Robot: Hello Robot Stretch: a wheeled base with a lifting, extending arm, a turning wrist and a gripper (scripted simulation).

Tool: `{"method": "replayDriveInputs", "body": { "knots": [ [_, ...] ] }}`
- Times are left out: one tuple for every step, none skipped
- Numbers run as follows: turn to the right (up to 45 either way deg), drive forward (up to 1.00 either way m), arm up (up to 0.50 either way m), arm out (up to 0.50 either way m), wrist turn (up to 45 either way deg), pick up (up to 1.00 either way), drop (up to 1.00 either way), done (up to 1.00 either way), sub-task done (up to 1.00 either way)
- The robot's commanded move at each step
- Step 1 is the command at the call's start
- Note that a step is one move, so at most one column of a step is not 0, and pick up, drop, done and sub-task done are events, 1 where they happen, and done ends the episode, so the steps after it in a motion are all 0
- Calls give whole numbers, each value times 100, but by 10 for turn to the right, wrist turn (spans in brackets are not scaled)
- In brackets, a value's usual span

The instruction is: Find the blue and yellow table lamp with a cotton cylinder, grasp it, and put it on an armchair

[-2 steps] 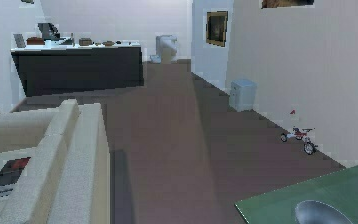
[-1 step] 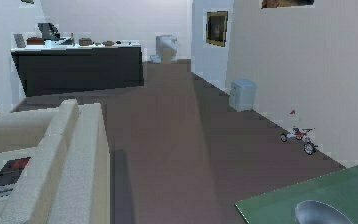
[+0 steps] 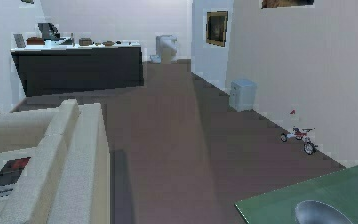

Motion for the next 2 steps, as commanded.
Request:
{"method": "replayDriveInputs", "body": {
  "knots": [
    [0, 0, 0, 50, 0, 0, 0, 0, 0],
    [0, 0, 0, 0, 450, 0, 0, 0, 0]
  ]
}}
